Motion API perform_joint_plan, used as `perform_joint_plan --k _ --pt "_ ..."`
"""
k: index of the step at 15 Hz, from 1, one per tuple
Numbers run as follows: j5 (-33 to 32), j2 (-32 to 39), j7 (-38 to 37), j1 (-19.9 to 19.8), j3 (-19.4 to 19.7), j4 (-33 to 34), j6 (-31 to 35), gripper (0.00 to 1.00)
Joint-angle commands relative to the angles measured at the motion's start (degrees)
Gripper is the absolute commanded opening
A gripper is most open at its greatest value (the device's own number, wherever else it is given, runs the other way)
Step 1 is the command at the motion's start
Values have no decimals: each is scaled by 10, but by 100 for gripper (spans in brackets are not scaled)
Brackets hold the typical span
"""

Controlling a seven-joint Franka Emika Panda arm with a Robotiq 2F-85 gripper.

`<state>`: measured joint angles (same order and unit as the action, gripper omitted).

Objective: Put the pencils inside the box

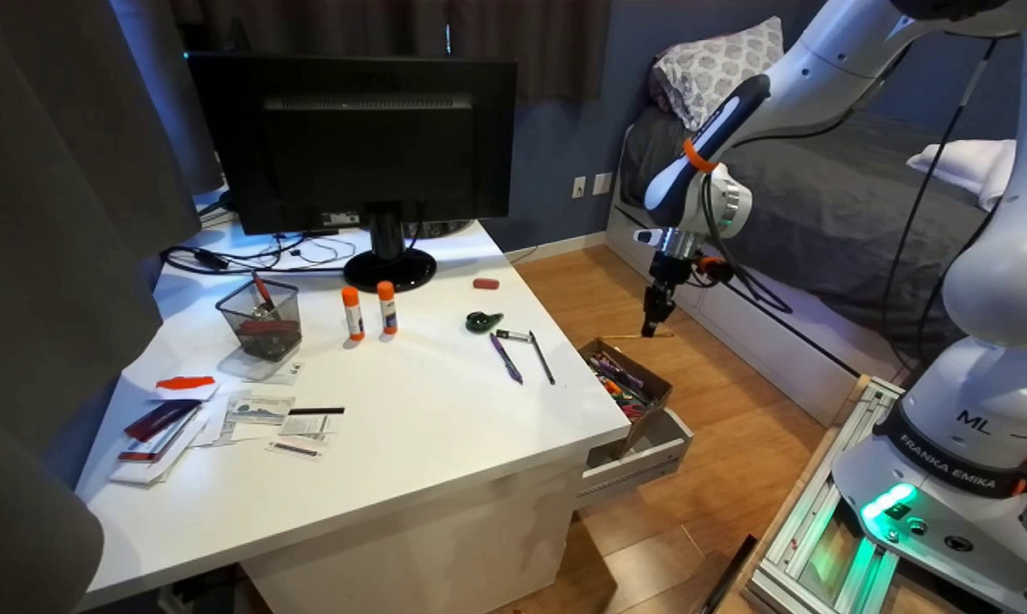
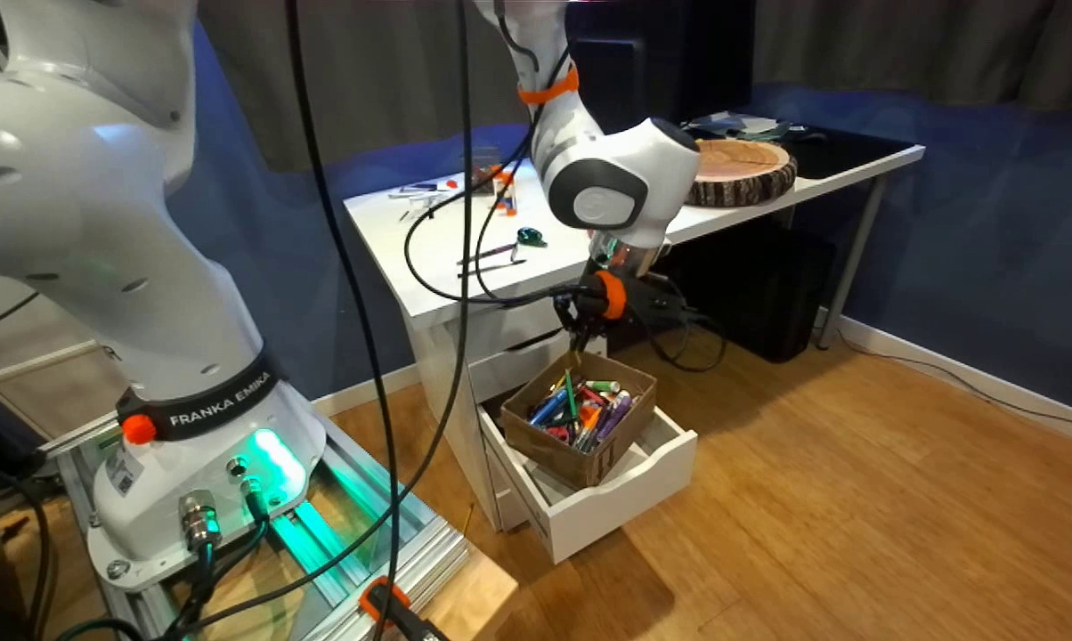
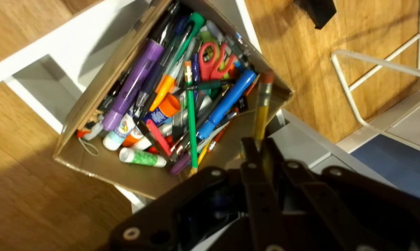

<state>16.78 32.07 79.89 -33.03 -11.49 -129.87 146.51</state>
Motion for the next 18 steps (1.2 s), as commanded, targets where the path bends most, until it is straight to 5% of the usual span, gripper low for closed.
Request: perform_joint_plan --k 1,15,17,18 --pt "0 81 -22 47 37 71 -19 2" --pt "-39 271 -96 97 49 264 -40 2" --pt "-43 280 -100 96 48 278 -45 18" --pt "-43 280 -98 94 45 282 -46 34"
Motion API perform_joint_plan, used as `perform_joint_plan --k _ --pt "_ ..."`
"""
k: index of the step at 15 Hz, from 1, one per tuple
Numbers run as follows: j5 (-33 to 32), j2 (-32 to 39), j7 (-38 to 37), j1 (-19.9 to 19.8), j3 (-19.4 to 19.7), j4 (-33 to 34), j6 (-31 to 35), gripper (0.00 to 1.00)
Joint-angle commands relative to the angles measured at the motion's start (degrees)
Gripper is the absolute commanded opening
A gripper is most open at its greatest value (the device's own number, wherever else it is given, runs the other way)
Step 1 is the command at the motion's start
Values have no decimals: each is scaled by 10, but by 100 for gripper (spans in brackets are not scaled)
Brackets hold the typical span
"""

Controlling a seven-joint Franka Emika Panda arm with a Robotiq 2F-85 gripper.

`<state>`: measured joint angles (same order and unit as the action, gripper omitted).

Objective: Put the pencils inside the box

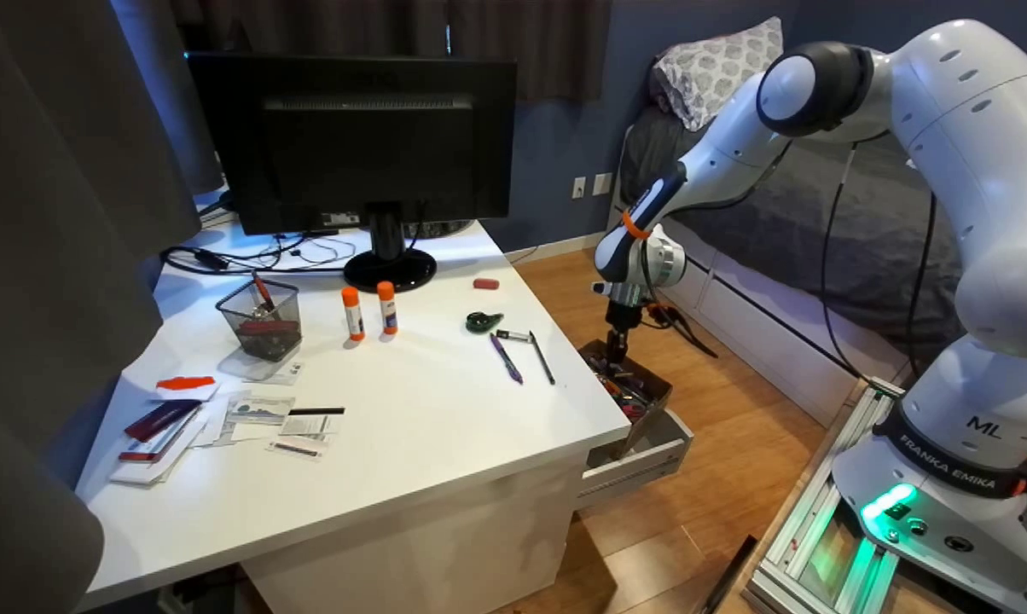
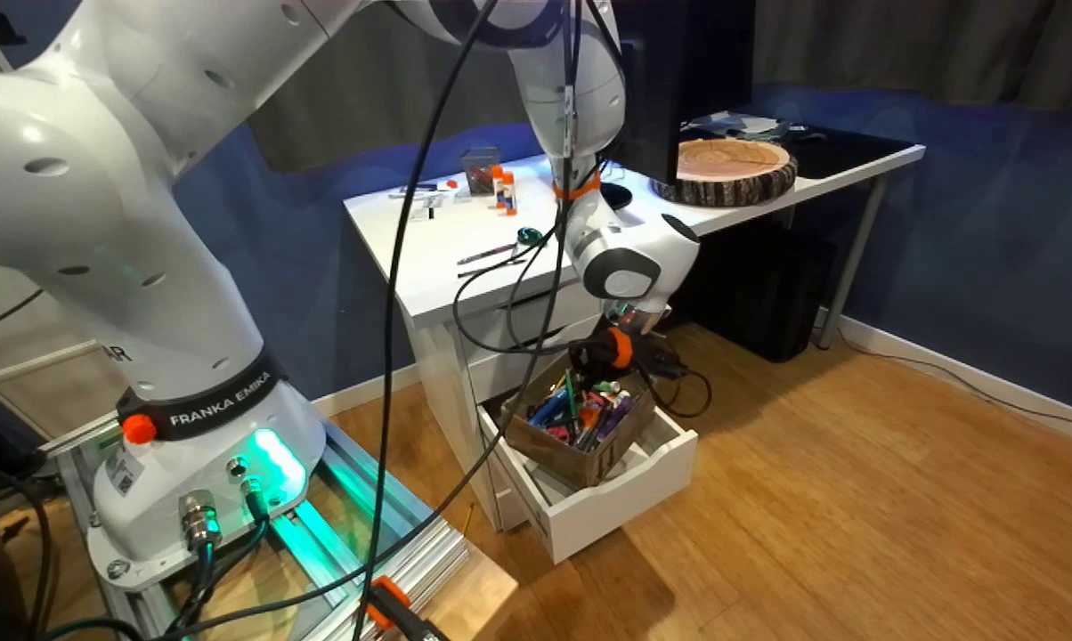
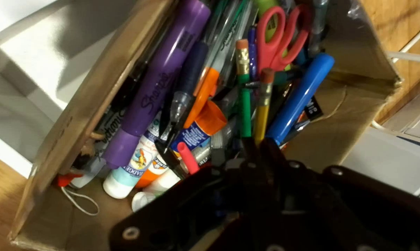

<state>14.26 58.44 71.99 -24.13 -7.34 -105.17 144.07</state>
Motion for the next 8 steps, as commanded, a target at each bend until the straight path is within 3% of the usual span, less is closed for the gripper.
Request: perform_joint_plan --k 1,8 --pt "-19 12 -18 6 3 34 -19 40" --pt "-8 -94 -36 6 -7 -31 -10 89"
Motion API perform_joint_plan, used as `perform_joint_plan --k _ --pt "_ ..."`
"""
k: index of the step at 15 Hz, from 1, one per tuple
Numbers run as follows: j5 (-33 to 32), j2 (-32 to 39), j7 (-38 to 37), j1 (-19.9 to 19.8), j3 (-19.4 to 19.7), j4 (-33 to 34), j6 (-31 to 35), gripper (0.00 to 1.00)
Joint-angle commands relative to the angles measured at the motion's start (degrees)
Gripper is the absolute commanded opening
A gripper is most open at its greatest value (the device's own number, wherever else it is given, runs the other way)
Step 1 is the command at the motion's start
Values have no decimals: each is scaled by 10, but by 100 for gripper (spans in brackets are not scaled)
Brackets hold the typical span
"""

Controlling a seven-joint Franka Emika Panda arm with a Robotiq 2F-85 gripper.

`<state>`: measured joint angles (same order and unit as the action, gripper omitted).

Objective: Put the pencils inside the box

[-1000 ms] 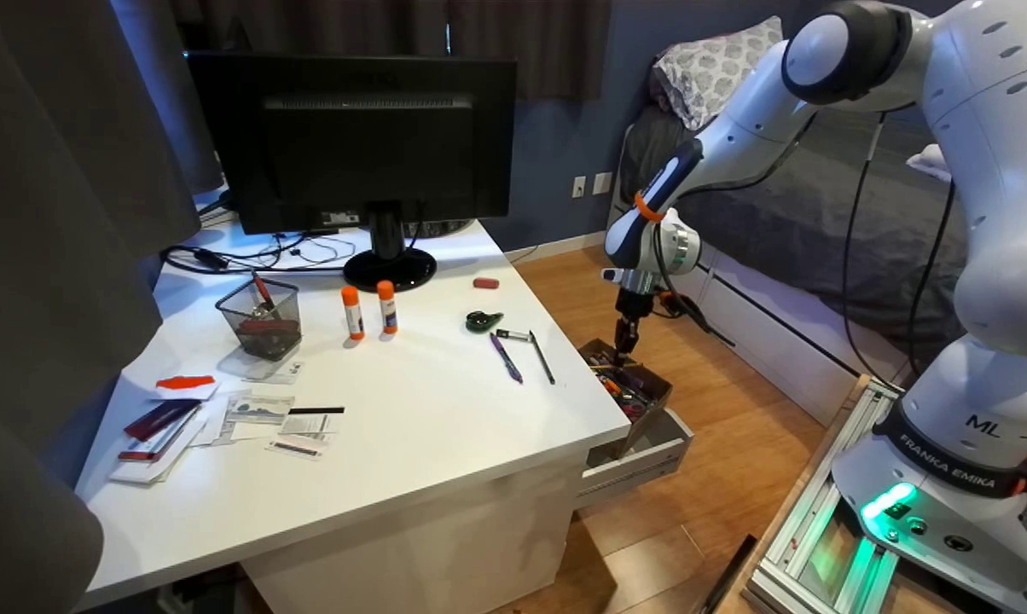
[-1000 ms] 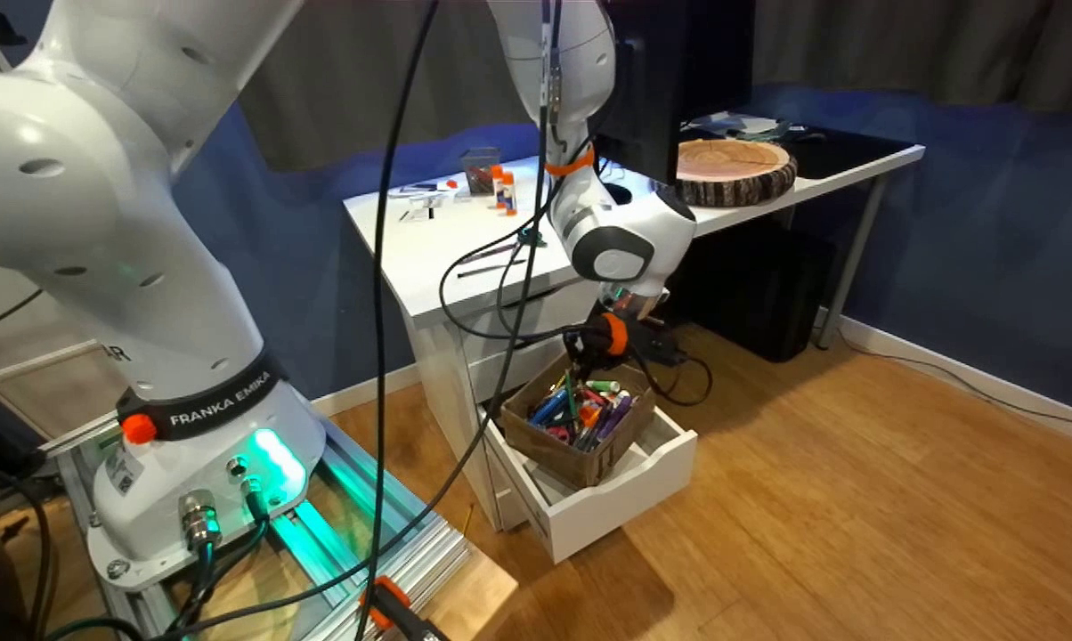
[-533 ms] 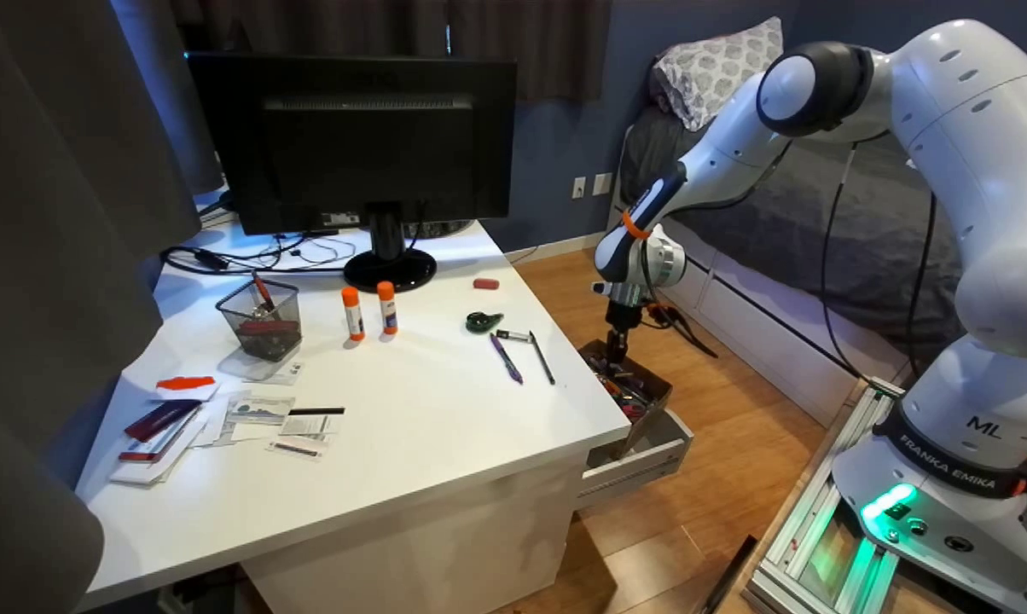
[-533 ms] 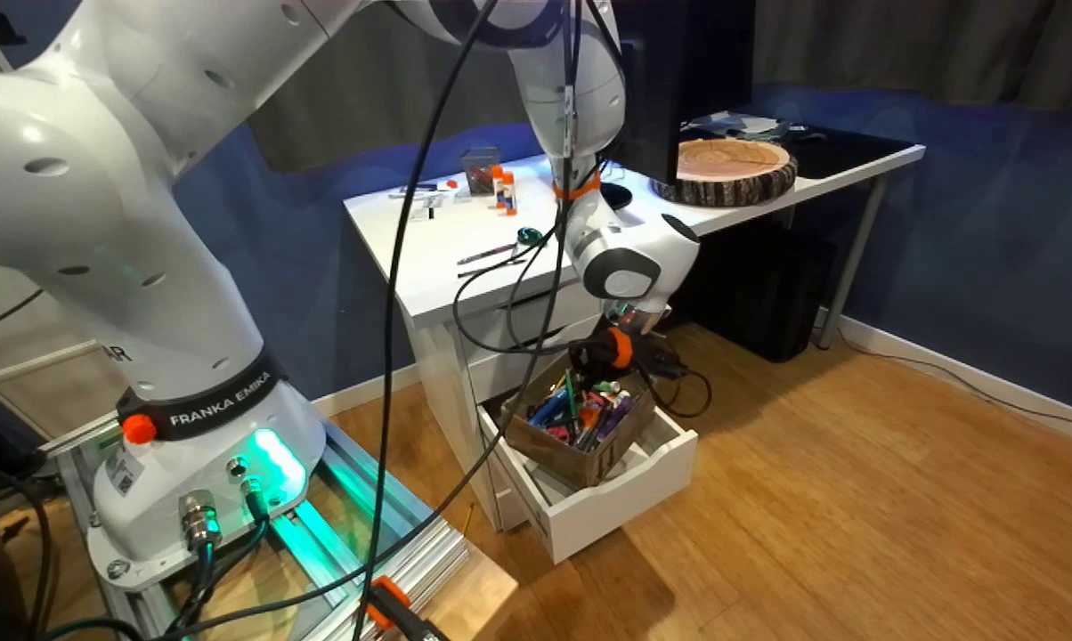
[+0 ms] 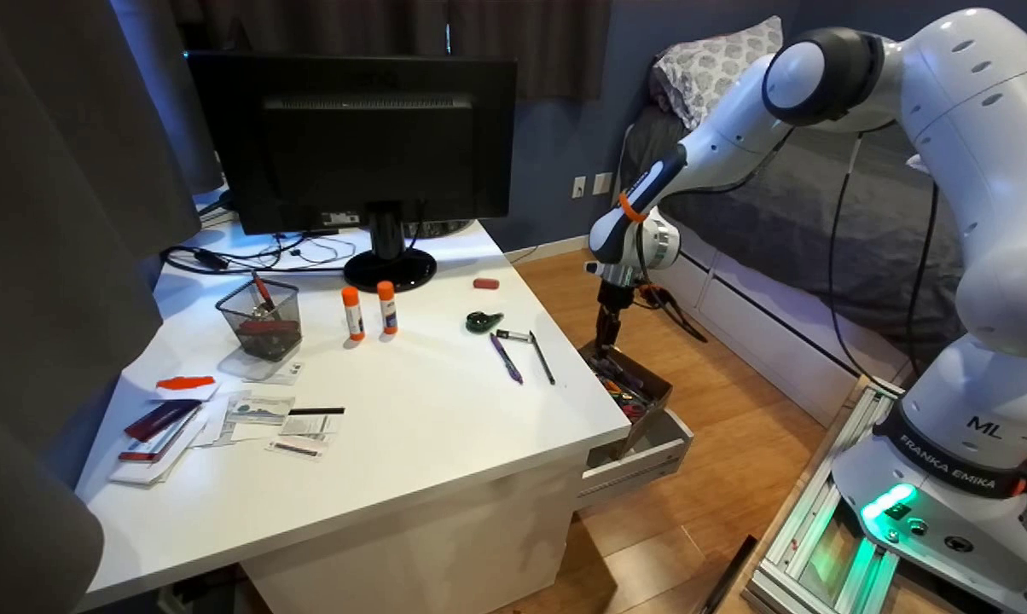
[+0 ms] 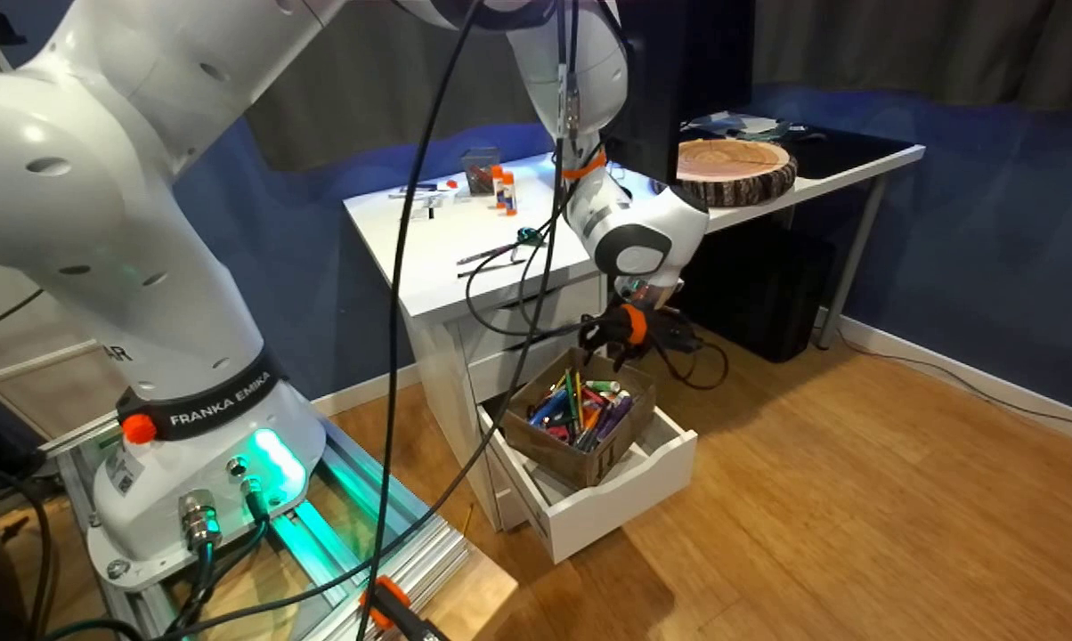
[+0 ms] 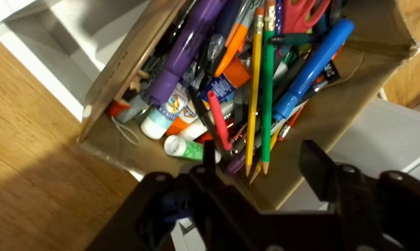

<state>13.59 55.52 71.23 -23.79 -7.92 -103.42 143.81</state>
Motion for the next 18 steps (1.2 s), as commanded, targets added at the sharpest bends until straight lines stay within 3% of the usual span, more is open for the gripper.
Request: perform_joint_plan --k 1,3,9,14,18 --pt "-1 -83 -37 6 0 -61 -10 95" --pt "2 -129 -63 11 3 -94 -14 100" --pt "12 -278 -179 41 19 -206 -60 100" --pt "-29 -388 -374 107 74 -289 -43 100" --pt "-119 -445 -543 156 118 -334 -45 100"
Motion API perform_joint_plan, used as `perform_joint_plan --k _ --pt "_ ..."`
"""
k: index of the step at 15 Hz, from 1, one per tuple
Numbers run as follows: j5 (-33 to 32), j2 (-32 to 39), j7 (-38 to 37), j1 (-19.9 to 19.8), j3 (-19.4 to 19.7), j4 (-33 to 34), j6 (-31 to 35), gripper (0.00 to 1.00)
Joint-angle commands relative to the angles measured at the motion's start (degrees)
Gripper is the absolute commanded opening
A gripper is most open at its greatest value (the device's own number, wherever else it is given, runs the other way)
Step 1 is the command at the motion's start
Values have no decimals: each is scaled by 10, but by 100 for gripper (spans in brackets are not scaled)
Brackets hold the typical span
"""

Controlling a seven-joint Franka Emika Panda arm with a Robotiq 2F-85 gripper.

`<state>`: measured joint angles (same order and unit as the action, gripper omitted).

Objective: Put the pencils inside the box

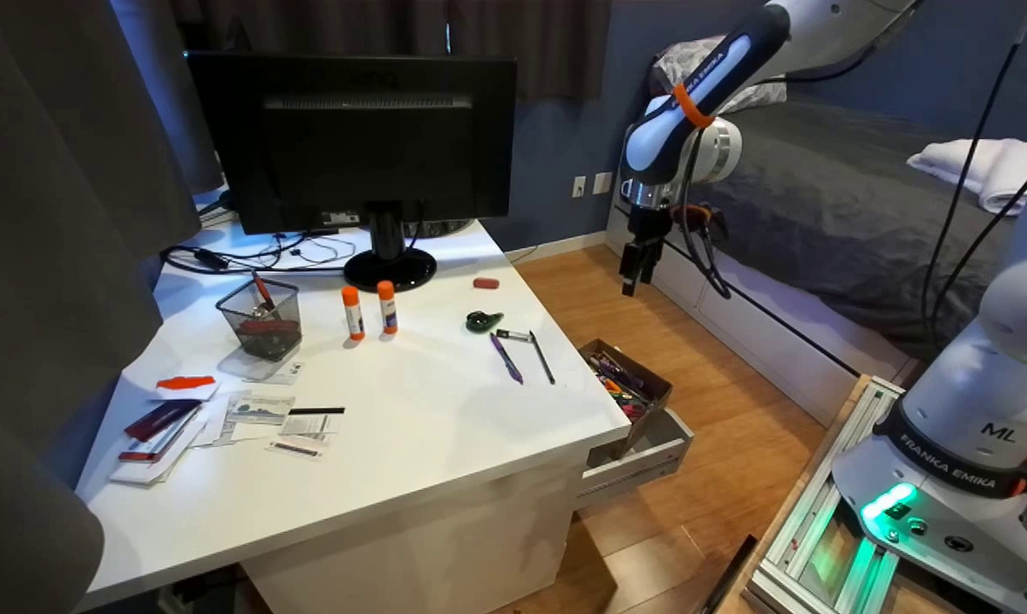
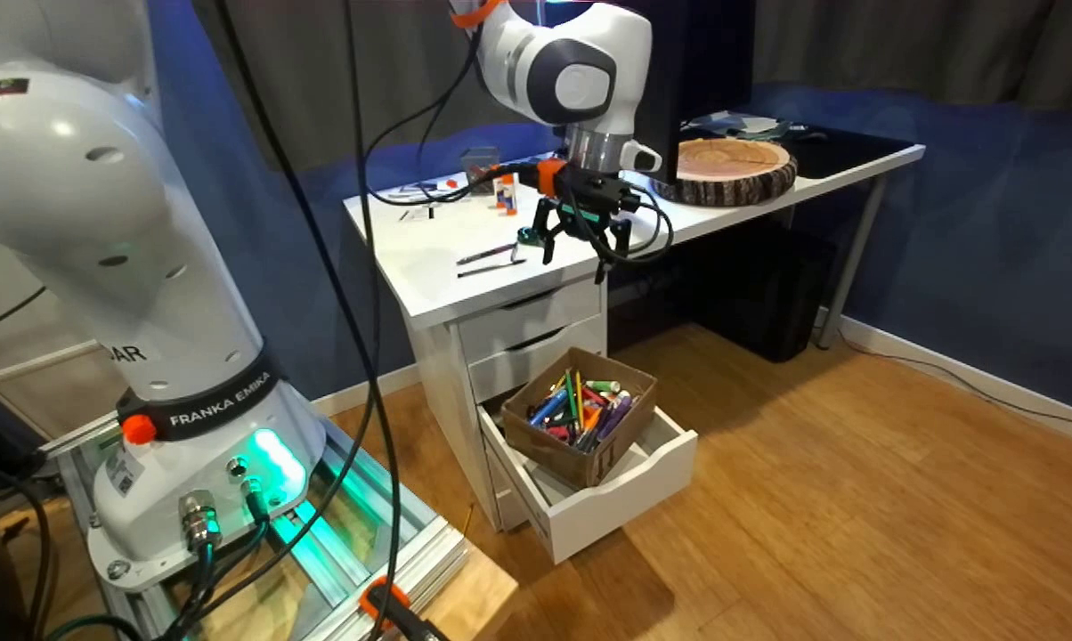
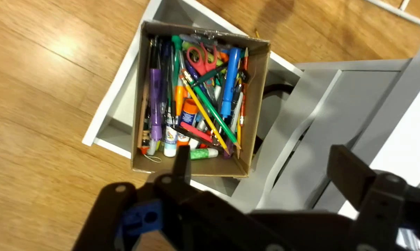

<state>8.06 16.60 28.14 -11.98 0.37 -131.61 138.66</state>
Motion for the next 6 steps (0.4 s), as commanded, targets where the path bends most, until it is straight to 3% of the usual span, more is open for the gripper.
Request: perform_joint_plan --k 1,3,4,6 --pt "-94 -67 -155 48 45 -61 7 100" --pt "-173 -87 -241 70 67 -77 8 100" --pt "-116 -50 -169 47 45 -42 -1 100" --pt "-151 -66 -216 58 55 -56 -1 100"
